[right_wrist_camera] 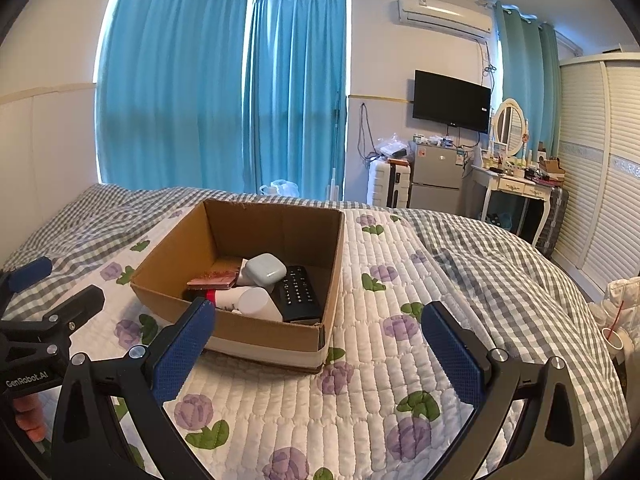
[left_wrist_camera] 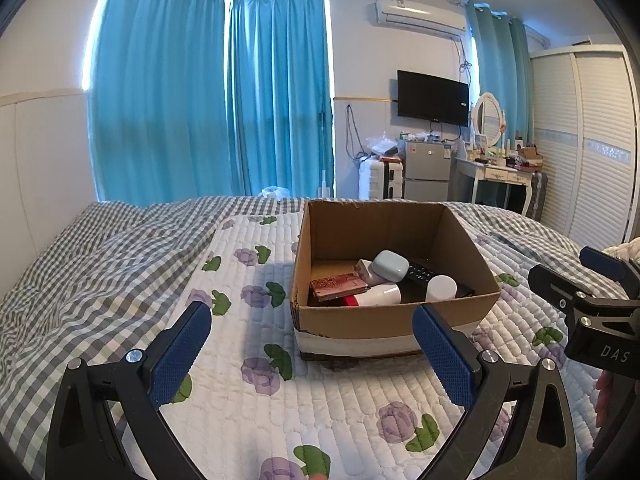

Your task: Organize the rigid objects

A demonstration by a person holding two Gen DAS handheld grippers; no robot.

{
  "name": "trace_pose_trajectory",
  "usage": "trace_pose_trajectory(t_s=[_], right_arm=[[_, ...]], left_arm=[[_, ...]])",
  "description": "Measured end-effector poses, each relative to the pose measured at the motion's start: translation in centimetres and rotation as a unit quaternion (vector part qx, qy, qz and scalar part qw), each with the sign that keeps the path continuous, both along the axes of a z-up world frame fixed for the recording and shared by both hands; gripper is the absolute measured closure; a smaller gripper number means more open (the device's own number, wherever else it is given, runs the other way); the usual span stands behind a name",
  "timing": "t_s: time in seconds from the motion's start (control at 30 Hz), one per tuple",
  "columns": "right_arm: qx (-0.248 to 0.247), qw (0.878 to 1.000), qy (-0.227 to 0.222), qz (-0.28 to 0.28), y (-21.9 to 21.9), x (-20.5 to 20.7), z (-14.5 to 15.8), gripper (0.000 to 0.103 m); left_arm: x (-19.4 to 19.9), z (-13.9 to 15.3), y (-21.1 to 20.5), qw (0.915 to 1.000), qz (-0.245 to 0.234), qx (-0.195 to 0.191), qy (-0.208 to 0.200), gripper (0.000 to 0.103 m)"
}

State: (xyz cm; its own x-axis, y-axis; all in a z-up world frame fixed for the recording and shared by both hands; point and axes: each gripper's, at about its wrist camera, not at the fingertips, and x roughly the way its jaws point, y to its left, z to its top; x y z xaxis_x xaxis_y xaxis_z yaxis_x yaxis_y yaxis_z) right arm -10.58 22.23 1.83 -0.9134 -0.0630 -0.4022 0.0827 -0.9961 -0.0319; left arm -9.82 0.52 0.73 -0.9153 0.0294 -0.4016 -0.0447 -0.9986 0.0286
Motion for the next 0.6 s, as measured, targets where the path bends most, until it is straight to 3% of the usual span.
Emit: trace_pose_trajectory(t_s=[0.6], right_arm=[[0.001, 1.0, -0.009, -0.003, 0.04, -0.16, -0.27, 0.0]], left_arm=[[-0.03, 0.01, -0.16, 1.0, 0.004, 0.0, 0.0, 0.0]])
